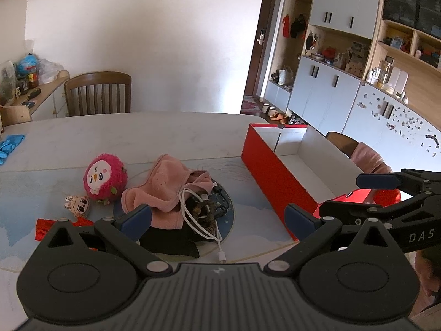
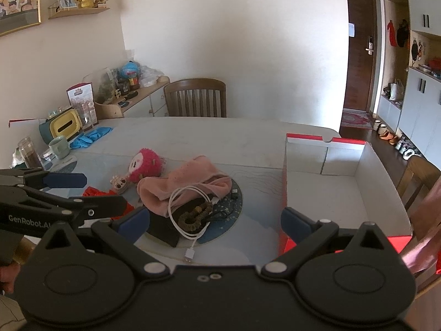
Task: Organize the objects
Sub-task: 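Move the left tool toward the white cable on the pink fleece pile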
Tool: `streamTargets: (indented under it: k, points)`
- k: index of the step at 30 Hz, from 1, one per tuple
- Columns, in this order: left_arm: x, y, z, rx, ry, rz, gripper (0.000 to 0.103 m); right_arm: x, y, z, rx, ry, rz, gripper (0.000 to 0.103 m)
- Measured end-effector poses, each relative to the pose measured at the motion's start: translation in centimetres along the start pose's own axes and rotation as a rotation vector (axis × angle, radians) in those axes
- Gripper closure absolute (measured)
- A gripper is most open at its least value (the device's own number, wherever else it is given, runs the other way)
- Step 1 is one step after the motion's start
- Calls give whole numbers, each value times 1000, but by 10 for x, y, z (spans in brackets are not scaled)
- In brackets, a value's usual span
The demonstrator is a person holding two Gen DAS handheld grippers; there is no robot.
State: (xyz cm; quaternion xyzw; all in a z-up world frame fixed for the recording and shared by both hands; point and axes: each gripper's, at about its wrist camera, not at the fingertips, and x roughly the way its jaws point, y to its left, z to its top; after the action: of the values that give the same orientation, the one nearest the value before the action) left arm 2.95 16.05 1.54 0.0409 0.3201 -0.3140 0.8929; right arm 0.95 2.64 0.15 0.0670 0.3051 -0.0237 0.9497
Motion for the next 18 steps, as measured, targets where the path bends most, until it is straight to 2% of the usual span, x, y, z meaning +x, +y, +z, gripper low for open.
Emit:
streamTargets:
  k: [10,18]
  points:
    - [-2,11,6,31,-22,-54,0,-6,12,1,0,-37,-55,1]
    - [13,12,11,21,-1,-75,0,-7,-12,4,35,-33,-117,1]
